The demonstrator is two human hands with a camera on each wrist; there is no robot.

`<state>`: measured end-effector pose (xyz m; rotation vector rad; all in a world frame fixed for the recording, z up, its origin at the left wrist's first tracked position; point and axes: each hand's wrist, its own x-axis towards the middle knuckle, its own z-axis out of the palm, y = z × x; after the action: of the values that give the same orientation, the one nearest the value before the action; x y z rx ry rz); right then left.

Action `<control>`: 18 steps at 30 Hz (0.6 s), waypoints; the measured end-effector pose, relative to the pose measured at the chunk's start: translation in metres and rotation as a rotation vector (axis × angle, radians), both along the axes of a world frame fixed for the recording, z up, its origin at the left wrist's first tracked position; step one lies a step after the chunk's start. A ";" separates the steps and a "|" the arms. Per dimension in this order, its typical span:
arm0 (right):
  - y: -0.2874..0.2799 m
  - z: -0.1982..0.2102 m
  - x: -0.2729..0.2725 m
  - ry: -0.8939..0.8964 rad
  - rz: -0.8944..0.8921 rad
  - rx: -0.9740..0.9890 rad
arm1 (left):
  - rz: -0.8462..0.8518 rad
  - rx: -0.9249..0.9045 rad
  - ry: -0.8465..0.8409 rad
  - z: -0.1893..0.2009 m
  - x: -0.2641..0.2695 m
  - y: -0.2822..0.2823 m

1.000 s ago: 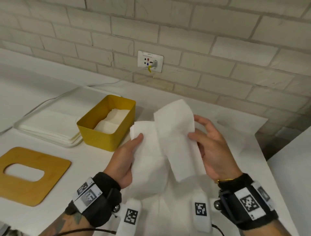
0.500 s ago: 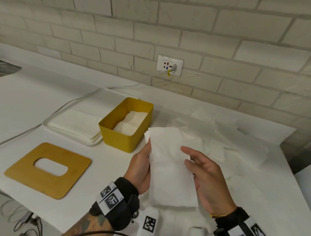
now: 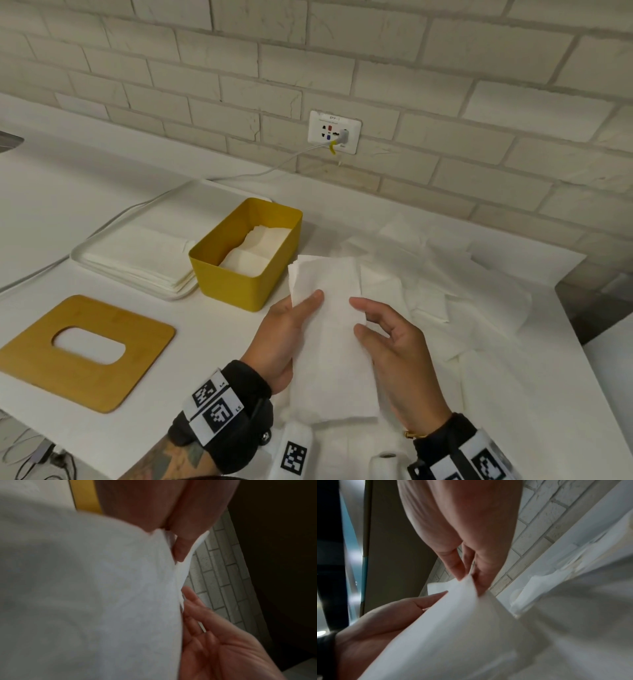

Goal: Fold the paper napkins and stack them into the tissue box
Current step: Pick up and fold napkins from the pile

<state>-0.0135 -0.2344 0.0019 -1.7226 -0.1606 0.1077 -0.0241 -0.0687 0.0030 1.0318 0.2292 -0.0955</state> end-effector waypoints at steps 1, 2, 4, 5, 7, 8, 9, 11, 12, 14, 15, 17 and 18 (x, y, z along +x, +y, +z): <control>-0.002 0.001 0.001 -0.024 -0.032 -0.004 | 0.014 0.002 -0.001 0.001 0.000 0.000; -0.004 0.002 0.003 -0.025 -0.051 0.009 | 0.020 0.000 -0.005 0.001 0.000 0.001; -0.009 0.004 0.009 0.104 0.012 0.091 | 0.017 -0.009 -0.021 0.004 0.000 0.002; -0.011 0.005 0.011 0.192 0.094 0.128 | 0.016 -0.007 -0.033 0.007 0.000 0.002; -0.013 0.004 0.009 0.289 0.236 0.132 | 0.034 0.018 -0.060 0.011 0.002 0.005; -0.015 0.000 0.006 0.323 0.272 0.112 | 0.050 0.032 -0.068 0.014 0.004 0.007; -0.018 -0.006 0.003 0.362 0.307 0.083 | 0.066 0.041 -0.073 0.016 0.005 0.010; -0.027 -0.014 -0.003 0.442 0.412 0.012 | 0.085 0.058 -0.074 0.017 0.005 0.015; -0.032 -0.015 -0.002 0.452 0.454 -0.039 | 0.090 0.065 -0.071 0.017 0.005 0.018; -0.043 -0.009 0.006 0.377 0.441 -0.100 | 0.083 0.064 -0.057 0.015 0.001 0.019; -0.046 -0.003 0.012 0.323 0.397 -0.074 | 0.068 0.057 -0.046 0.014 -0.001 0.017; -0.044 0.014 0.023 0.244 0.291 0.033 | 0.019 0.059 -0.035 0.012 -0.005 0.010; -0.039 0.022 0.028 0.208 0.248 0.072 | -0.011 0.078 -0.032 0.012 -0.007 0.005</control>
<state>0.0143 -0.2734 0.0239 -1.6024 -0.2207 0.4576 -0.0308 -0.0638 0.0147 1.1112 0.1992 -0.0799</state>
